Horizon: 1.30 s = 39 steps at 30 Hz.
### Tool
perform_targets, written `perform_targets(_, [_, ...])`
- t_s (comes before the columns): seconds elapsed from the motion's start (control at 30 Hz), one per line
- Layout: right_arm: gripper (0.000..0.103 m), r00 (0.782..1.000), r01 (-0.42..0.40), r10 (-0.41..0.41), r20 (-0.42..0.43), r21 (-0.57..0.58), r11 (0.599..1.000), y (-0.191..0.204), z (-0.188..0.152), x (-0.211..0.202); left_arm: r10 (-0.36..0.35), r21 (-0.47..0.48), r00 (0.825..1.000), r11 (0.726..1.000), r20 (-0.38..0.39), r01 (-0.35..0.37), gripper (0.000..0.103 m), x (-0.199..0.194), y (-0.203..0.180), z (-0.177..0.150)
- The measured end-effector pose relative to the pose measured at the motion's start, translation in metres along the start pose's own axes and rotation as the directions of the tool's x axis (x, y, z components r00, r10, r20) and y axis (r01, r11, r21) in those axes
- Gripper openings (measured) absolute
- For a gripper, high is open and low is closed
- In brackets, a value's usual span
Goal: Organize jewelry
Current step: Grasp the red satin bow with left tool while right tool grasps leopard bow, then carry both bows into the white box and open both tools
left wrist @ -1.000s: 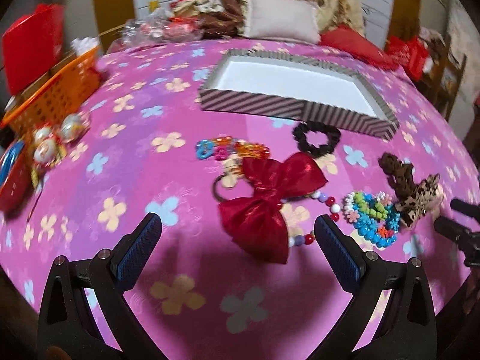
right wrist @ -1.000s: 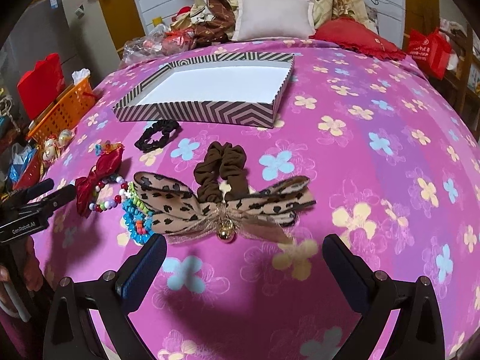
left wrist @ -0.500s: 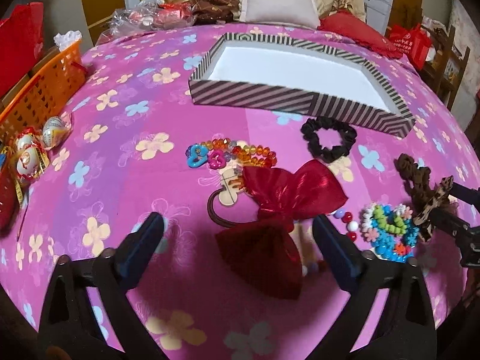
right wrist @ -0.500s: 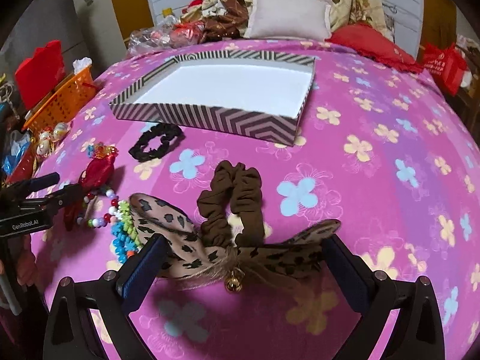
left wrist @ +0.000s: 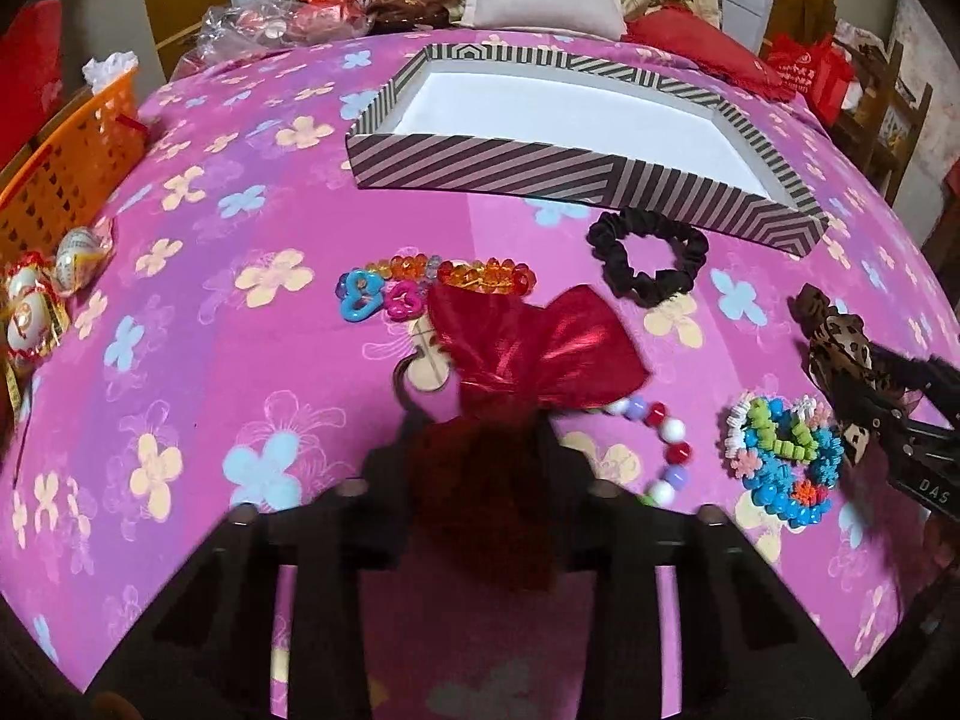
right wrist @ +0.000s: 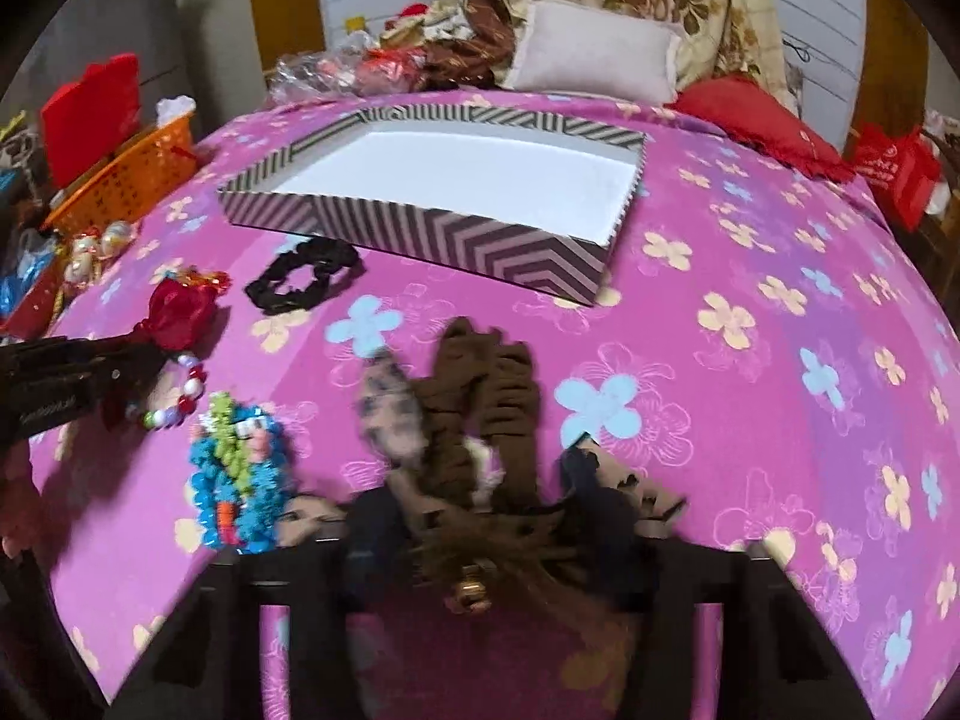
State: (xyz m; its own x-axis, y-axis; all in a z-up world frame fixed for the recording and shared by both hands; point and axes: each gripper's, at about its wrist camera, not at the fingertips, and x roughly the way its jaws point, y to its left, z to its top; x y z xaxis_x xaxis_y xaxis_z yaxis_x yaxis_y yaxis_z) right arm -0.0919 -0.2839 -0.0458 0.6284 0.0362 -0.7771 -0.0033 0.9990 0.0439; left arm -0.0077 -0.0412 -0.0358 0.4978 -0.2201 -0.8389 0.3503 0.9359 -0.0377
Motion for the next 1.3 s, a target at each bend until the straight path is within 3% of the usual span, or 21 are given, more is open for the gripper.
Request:
perform_targets(0.13, [0.028, 0.998, -0.055, 0.055, -0.003, 0.044, 0.997, -0.007, -0.002, -0.005, -0.032, -0.035, 0.999, 0.999, 0.005, 0.032, 0.016, -0.009, 0.006, -0.002])
perform_targets(0.57, [0.027, 0.988, -0.124, 0.115, 0.103, 0.081, 0.989, -0.007, -0.001, -0.054, -0.123, -0.081, 0.989, 0.988, 0.077, 0.129, 0.016, -0.062, 0.012, -0.004])
perform_targets(0.93, [0.027, 0.987, -0.129, 0.122, 0.107, 0.064, 0.990, -0.004, 0.014, -0.056, -0.096, -0.071, 0.990, 0.992, 0.102, 0.103, 0.016, -0.076, 0.016, 0.013])
perform_targets(1.3, [0.027, 0.987, -0.110, 0.103, 0.123, 0.052, 0.993, -0.012, 0.048, -0.049, -0.035, -0.051, 0.994, 0.998, 0.103, 0.041, 0.016, -0.064, 0.009, 0.049])
